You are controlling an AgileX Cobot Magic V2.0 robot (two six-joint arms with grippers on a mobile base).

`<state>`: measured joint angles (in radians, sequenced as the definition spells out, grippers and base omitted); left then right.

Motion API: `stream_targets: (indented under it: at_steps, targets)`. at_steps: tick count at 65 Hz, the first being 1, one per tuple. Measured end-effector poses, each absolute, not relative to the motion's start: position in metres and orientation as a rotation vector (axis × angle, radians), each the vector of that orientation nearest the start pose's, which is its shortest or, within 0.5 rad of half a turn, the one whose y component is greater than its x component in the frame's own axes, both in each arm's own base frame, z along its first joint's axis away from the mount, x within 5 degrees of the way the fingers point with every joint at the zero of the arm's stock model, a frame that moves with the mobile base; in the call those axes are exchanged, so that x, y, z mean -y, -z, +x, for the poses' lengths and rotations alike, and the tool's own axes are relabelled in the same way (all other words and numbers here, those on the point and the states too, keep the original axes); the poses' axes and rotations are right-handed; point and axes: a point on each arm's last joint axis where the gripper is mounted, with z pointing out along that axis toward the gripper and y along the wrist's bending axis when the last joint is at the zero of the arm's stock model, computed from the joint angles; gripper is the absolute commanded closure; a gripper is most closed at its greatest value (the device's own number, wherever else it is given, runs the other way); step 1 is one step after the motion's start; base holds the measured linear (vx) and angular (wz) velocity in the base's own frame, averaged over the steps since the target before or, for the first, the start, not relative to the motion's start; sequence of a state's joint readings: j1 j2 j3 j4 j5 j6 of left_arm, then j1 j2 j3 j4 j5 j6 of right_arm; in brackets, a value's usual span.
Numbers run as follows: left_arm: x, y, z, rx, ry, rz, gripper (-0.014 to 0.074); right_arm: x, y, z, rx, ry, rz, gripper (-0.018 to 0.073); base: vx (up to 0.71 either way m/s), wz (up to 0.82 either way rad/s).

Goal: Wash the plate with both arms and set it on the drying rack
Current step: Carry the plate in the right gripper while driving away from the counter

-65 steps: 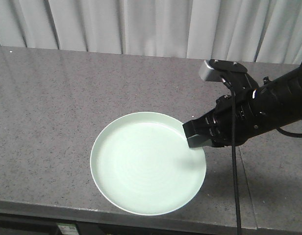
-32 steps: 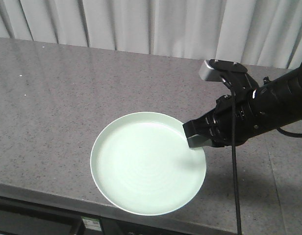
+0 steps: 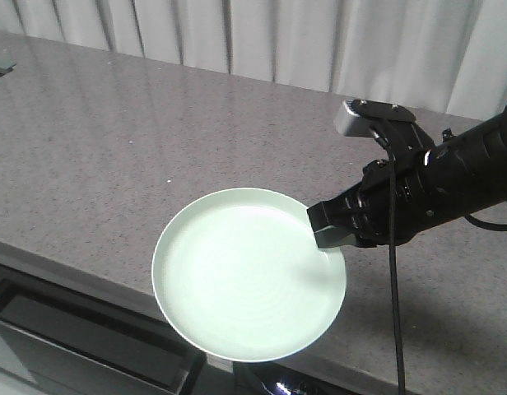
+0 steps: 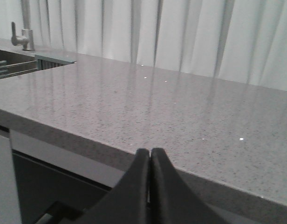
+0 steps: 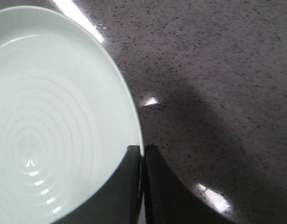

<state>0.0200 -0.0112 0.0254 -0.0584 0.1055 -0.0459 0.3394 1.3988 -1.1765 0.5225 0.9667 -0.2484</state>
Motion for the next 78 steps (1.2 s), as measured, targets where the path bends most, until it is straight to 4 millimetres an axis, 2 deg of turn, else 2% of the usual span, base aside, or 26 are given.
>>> stream_targets:
  at_steps: [78]
  targets:
    - [-0.0006,-0.1956,0.0566,-1.601,0.07,-0.095,0.0603,-0.1297,-0.3245,0.2549,-2.571,-0.696,-0.508,0.0568,-0.08,0.44]
